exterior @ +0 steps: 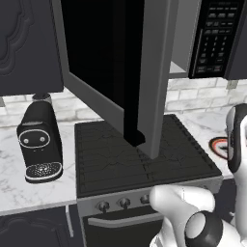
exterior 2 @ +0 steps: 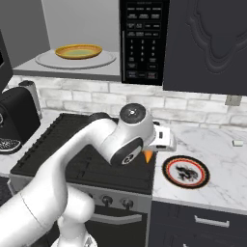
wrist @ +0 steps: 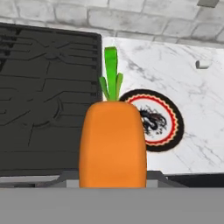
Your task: Pick the carrot from the counter and place it in the microwave. Then turn on the microwave.
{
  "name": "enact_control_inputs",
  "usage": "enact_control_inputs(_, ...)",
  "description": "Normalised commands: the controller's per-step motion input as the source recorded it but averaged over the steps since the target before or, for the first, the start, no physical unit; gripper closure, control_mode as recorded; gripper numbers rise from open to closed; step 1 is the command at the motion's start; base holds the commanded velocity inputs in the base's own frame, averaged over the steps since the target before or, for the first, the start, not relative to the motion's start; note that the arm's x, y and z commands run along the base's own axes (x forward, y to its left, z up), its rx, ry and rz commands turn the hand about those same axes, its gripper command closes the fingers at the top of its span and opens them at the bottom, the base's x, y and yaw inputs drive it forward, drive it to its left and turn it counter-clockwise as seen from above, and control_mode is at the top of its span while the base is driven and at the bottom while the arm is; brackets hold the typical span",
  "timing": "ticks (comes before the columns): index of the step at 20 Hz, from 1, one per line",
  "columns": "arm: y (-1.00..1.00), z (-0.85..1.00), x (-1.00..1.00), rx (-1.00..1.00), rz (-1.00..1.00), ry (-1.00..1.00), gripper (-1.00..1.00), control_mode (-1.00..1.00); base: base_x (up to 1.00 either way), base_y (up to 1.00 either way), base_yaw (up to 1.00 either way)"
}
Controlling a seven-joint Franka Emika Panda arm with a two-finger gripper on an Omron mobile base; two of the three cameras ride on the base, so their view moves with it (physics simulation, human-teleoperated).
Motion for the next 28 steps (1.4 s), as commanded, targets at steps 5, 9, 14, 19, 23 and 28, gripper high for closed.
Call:
enact_control_inputs(5, 0.7, 0.55, 0.0, -0.02, -0.02, -0.01, 1.0, -1.0, 0.0, 0.0, 0.0)
enact_control_inputs(9, 0.64, 0.54, 0.0, 0.0, 0.0, 0.0, 1.0, -1.0, 0.0, 0.0, 0.0)
enact_control_inputs(14, 0.7, 0.53, 0.0, 0.0, 0.0, 0.0, 1.0, -1.0, 0.0, 0.0, 0.0)
enact_control_inputs(19, 0.6, 0.56, 0.0, 0.0, 0.0, 0.0, 1.0, -1.0, 0.0, 0.0, 0.0)
enact_control_inputs(23, 0.51, 0.51, 0.0, 0.0, 0.0, 0.0, 1.0, -1.0, 0.0, 0.0, 0.0)
enact_control_inputs(28, 0.36, 0.52, 0.0, 0.0, 0.0, 0.0, 1.0, -1.0, 0.0, 0.0, 0.0)
